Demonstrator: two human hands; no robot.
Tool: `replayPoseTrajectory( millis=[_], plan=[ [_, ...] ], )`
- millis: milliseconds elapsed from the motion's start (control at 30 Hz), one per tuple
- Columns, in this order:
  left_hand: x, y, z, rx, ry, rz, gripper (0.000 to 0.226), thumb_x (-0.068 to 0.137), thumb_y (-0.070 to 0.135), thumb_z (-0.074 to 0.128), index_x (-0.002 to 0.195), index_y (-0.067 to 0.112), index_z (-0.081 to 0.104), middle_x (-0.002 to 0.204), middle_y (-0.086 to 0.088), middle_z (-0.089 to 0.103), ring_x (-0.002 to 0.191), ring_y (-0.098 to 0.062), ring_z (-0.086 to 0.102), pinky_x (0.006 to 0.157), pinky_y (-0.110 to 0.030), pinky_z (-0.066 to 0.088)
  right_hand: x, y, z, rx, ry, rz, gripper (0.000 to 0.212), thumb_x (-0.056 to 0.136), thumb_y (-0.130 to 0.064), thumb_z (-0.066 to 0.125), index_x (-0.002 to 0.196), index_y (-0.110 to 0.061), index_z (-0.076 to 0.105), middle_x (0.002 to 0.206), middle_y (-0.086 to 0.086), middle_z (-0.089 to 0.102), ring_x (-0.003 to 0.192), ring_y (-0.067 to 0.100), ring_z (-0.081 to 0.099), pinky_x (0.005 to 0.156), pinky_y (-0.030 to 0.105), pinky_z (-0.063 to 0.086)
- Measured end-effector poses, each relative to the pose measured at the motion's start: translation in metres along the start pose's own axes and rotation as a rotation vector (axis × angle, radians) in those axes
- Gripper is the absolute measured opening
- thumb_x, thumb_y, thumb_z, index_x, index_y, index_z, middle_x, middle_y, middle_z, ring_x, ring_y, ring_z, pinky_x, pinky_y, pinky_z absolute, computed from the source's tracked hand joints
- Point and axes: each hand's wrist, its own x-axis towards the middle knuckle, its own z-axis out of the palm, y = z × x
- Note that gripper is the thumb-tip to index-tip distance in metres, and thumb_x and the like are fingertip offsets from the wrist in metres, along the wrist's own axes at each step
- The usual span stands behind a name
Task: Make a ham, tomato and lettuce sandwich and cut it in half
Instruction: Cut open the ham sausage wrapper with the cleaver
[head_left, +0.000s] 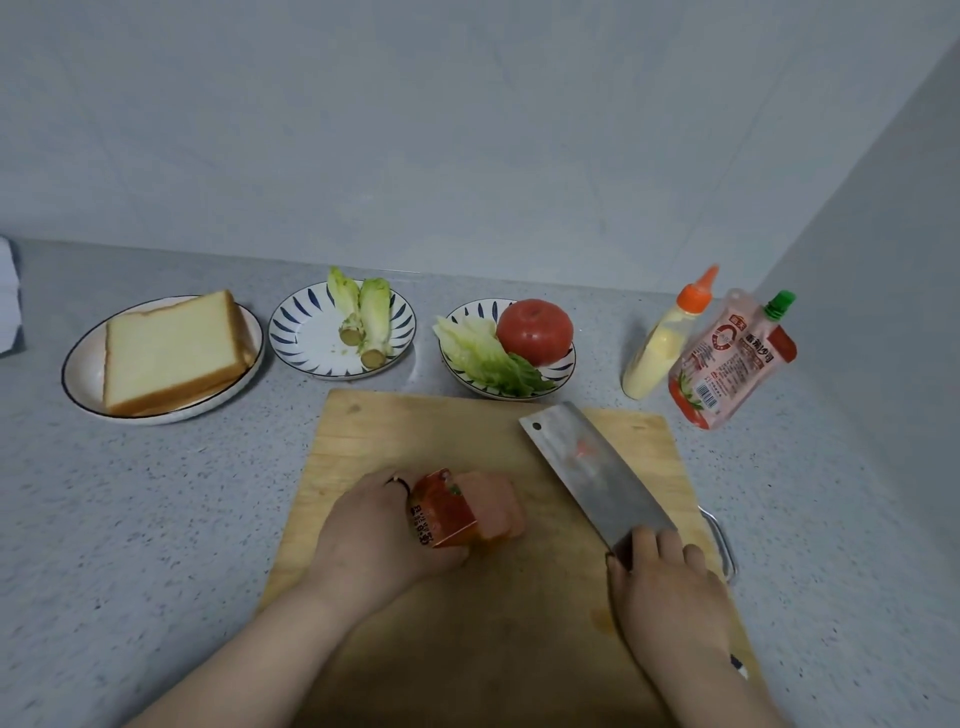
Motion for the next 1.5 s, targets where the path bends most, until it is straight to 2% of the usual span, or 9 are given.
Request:
replayPoseTrajectory(
  millis=[167, 300, 367, 433, 567, 833, 1133, 1333, 1500],
  plan=[
    [-0.001, 0.004, -0.009, -0.201, -0.07, -0.08, 0.073, 0.054, 0.048, 0.077, 0.119, 0.034, 0.047, 0.086, 0.024, 0.046, 0.077, 0.002, 0.048, 0.06, -0.01, 0.039, 0.002, -0.001, -0.029, 0.153, -0.064, -0.055, 0.061, 0.086, -0.061, 0.034, 0.135, -0.026, 0.027, 0.136, -0.003, 0.033, 0.127, 0.018, 0.029, 0.102, 0.027, 0.027],
    [0.001, 0.008, -0.021, -0.441, -0.166, -0.116, 0.06, 0.062, 0.032, 0.078, 0.112, 0.04, 0.044, 0.084, 0.027, 0.049, 0.067, 0.009, 0.053, 0.046, -0.001, 0.039, 0.003, -0.024, -0.058, 0.952, -0.283, -0.29, 0.081, 0.074, -0.042, 0.069, 0.135, -0.04, 0.015, 0.129, -0.022, 0.024, 0.133, 0.004, 0.02, 0.103, 0.012, 0.016],
    [0.002, 0.011, -0.028, -0.599, -0.223, -0.112, 0.046, 0.067, 0.025, 0.077, 0.102, 0.04, 0.05, 0.076, 0.02, 0.062, 0.064, 0.01, 0.06, 0.046, -0.001, 0.04, 0.007, -0.037, -0.063, 1.101, -0.373, -0.388, 0.095, 0.069, -0.035, 0.076, 0.139, -0.037, 0.011, 0.139, -0.018, 0.027, 0.135, 0.005, 0.024, 0.113, 0.026, 0.021],
    [0.0, 0.016, -0.036, -0.727, -0.273, -0.098, 0.044, 0.062, 0.031, 0.074, 0.102, 0.035, 0.058, 0.077, 0.014, 0.07, 0.069, 0.004, 0.064, 0.049, -0.006, 0.044, 0.009, -0.044, -0.067, 1.199, -0.379, -0.46, 0.093, 0.068, -0.034, 0.077, 0.135, -0.041, 0.013, 0.138, -0.018, 0.035, 0.132, 0.003, 0.033, 0.111, 0.034, 0.03],
    [-0.003, 0.022, -0.043, -0.801, -0.303, -0.075, 0.041, 0.054, 0.032, 0.064, 0.095, 0.034, 0.061, 0.08, 0.014, 0.072, 0.072, -0.002, 0.066, 0.054, -0.01, 0.046, 0.007, -0.054, -0.07, 1.526, -0.394, -0.392, 0.101, 0.05, -0.042, 0.073, 0.135, -0.032, 0.019, 0.117, -0.018, 0.051, 0.109, -0.005, 0.055, 0.089, 0.016, 0.048],
    [-0.005, 0.026, -0.045, -0.743, -0.274, -0.066, 0.048, 0.05, 0.032, 0.067, 0.095, 0.042, 0.055, 0.086, 0.01, 0.07, 0.075, 0.0, 0.066, 0.054, -0.008, 0.046, 0.0, -0.06, -0.077, 1.546, -0.368, -0.381, 0.077, 0.054, -0.036, 0.063, 0.119, -0.038, 0.023, 0.098, -0.024, 0.044, 0.078, -0.024, 0.052, 0.061, 0.001, 0.044],
    [-0.008, 0.027, -0.051, -0.673, -0.297, -0.006, 0.045, 0.049, 0.03, 0.069, 0.087, 0.047, 0.052, 0.08, 0.037, 0.063, 0.074, 0.011, 0.061, 0.051, -0.004, 0.044, -0.002, -0.052, -0.081, 1.492, -0.282, -0.314, 0.081, 0.049, -0.044, 0.061, 0.124, -0.038, 0.029, 0.107, -0.028, 0.037, 0.1, -0.004, 0.048, 0.094, 0.019, 0.042],
    [-0.01, 0.023, -0.052, -0.622, -0.307, 0.03, 0.051, 0.058, 0.012, 0.081, 0.086, 0.045, 0.052, 0.076, 0.043, 0.059, 0.071, 0.017, 0.059, 0.049, -0.003, 0.043, 0.002, -0.049, -0.071, 1.597, -0.297, -0.269, 0.07, 0.041, -0.054, 0.056, 0.109, -0.046, 0.042, 0.114, -0.023, 0.043, 0.106, 0.006, 0.05, 0.095, 0.027, 0.046],
    [-0.015, 0.016, -0.049, -0.543, -0.269, 0.056, 0.056, 0.062, 0.005, 0.079, 0.087, 0.045, 0.049, 0.075, 0.049, 0.054, 0.073, 0.021, 0.055, 0.051, -0.001, 0.042, 0.024, -0.038, -0.066, 1.852, -0.347, -0.173, 0.098, 0.045, -0.058, 0.078, 0.13, -0.019, 0.046, 0.115, -0.002, 0.063, 0.107, 0.021, 0.061, 0.092, 0.038, 0.05]
  ],
)
